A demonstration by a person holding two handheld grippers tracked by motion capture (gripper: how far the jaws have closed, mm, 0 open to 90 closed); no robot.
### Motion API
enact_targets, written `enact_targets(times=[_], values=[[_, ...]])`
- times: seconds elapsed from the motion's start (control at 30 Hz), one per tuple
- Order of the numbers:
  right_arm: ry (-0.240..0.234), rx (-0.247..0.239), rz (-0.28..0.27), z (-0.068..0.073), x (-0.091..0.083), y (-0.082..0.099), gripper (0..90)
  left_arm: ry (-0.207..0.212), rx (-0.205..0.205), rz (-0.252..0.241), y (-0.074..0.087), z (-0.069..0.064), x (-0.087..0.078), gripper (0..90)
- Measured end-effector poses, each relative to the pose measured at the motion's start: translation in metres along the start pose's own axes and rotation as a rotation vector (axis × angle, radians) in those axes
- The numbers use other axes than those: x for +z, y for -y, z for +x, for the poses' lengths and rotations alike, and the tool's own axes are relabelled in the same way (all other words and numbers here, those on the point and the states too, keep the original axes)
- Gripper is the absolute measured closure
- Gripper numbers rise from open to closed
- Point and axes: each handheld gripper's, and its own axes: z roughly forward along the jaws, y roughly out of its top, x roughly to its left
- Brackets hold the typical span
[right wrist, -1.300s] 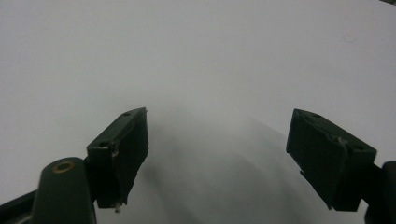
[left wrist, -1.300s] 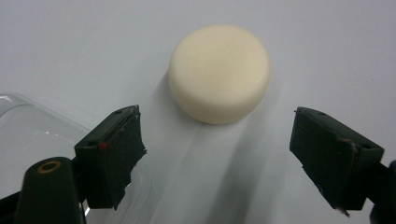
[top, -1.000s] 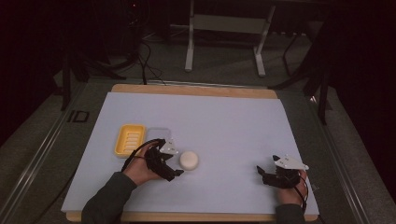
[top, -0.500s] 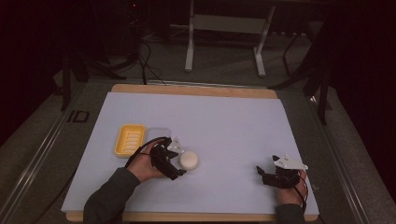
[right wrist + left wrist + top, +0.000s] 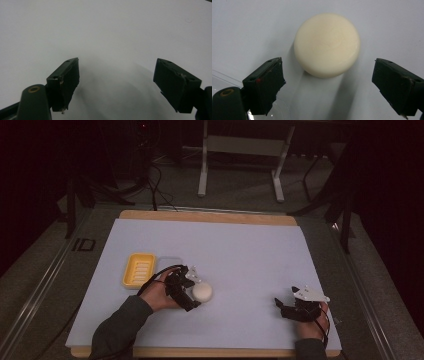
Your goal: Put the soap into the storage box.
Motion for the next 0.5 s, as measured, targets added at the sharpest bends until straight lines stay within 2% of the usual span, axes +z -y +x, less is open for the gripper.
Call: enact_targets(times=[0.5], values=[[0.0, 0.001, 0.0, 0.0, -0.0001, 0.0, 20.7, 0.007, 0.024, 0.053, -0.008, 0.0045, 0.0042, 11.1]])
